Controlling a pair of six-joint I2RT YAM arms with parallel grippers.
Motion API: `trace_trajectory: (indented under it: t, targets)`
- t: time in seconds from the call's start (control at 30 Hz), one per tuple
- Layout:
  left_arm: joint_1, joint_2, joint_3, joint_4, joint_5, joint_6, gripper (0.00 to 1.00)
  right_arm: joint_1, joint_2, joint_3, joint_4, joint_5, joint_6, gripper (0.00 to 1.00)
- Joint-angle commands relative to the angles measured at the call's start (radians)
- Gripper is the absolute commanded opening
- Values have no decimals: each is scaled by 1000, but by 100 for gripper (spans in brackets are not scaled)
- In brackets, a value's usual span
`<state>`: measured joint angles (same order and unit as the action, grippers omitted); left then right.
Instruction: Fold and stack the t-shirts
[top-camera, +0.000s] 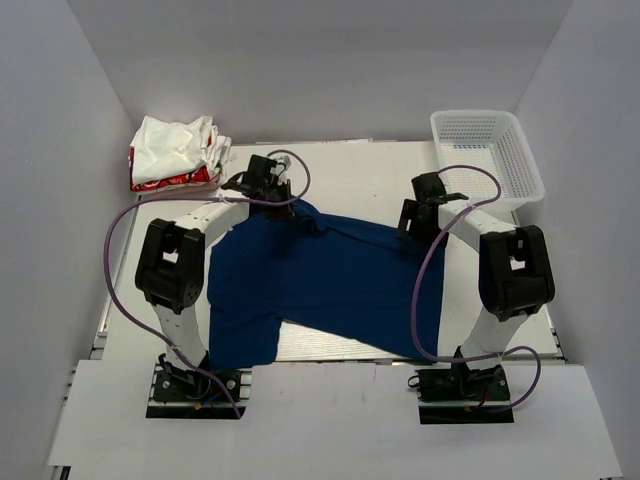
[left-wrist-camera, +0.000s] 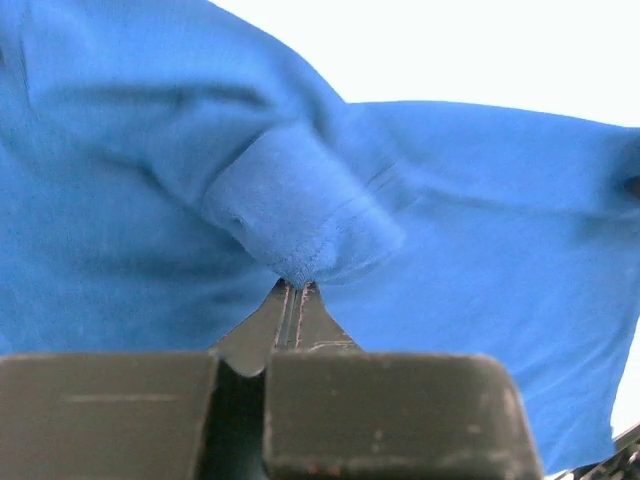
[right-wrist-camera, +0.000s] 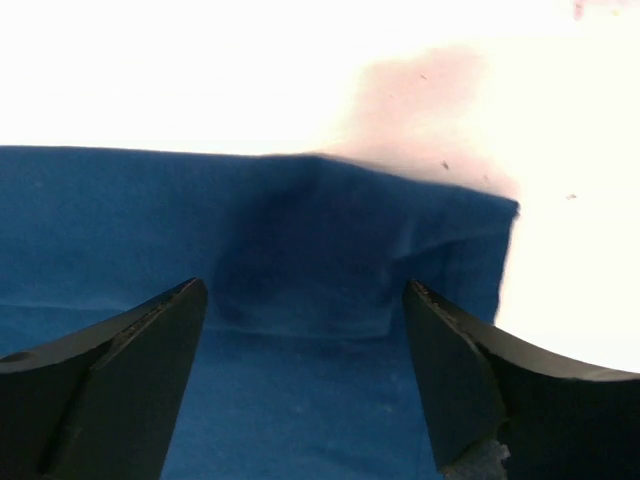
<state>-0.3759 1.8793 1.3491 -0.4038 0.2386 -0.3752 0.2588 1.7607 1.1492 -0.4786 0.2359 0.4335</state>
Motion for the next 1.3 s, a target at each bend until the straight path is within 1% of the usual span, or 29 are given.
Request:
trace_trajectory:
  t: [0.0, 0.07, 0.1, 0.13, 0.17, 0.2, 0.23, 0.27, 0.3, 0.4, 0.47, 0.57, 0.6, 0.67, 0.73, 0.77, 0.83, 0.87, 0.9, 0.93, 0.97, 1.0, 1.03, 1.07, 1.1, 1.17, 1.23, 1.27]
  targets:
    - [2, -29, 88, 31, 7, -5, 0, -9, 16, 7, 58, -35, -33, 83]
    - [2, -19, 122, 10, -13, -5, 0, -13, 23, 3, 55, -47, -35, 82]
    - [2, -19, 122, 10, -25, -5, 0, -15, 23, 0, 45, -53, -38, 79]
    - [2, -19, 133, 10, -25, -5, 0, -18, 25, -8, 72, -56, -42, 73]
    - [2, -19, 133, 19, -25, -5, 0, -21, 19, -9, 78, -63, -38, 64]
    - [2, -19, 133, 19, -25, -5, 0, -21, 11, -14, 83, -69, -39, 51]
    - [2, -19, 142, 19, -36, -5, 0, -23, 8, -17, 87, -73, -41, 19]
    - [11, -19, 142, 19, -36, -5, 0, -26, -10, -23, 115, -70, -41, 8]
    - [11, -19, 142, 19, -47, -5, 0, -23, -17, -28, 118, -75, -47, 0]
    - [11, -19, 163, 37, -58, -5, 0, -26, -40, -8, 129, -78, -53, 0]
    - [11, 1, 212, 48, -67, 7, 0, -29, -32, 7, 127, -81, -58, 0]
    - [22, 43, 300, 48, -99, 18, 0, -43, -3, 98, 103, -93, -32, 0]
    - [32, 82, 352, 57, -110, 27, 0, -56, 29, 136, 77, -86, -18, 0]
    - [45, 130, 402, 80, -119, 39, 0, -66, 60, 188, 57, -78, 28, 0]
    - [74, 230, 511, 102, -145, 48, 0, -84, 86, 252, 46, -92, 60, 0]
    - [74, 271, 609, 112, -171, 59, 0, -90, 117, 270, 38, -96, 65, 0]
    - [88, 363, 717, 126, -180, 59, 0, -95, 138, 328, 44, -75, 83, 0]
    - [100, 456, 773, 126, -180, 59, 2, -99, 144, 337, 52, -66, 105, 0]
    - [109, 502, 873, 140, -167, 59, 4, -98, 152, 346, 51, -61, 122, 0]
    - [109, 541, 915, 175, -142, 59, 19, -102, 164, 362, 81, -61, 120, 1]
    - [118, 602, 948, 195, -71, 87, 48, -107, 164, 375, 90, -60, 120, 14]
    - [118, 618, 970, 219, -43, 87, 99, -104, 167, 395, 90, -64, 117, 34]
    - [118, 618, 970, 265, -18, 99, 99, -104, 184, 406, 92, -75, 110, 56]
    - [118, 618, 970, 278, 5, 125, 99, -99, 189, 441, 81, -81, 85, 73]
    - [118, 609, 926, 292, 5, 134, 99, -96, 195, 452, 69, -84, 79, 90]
    - [118, 543, 865, 338, -21, 145, 99, -87, 195, 466, 51, -112, 42, 90]
    - [118, 499, 790, 338, -31, 145, 99, -73, 180, 460, 51, -133, 14, 90]
    - [118, 459, 753, 338, -54, 145, 99, -57, 157, 430, 57, -154, -1, 90]
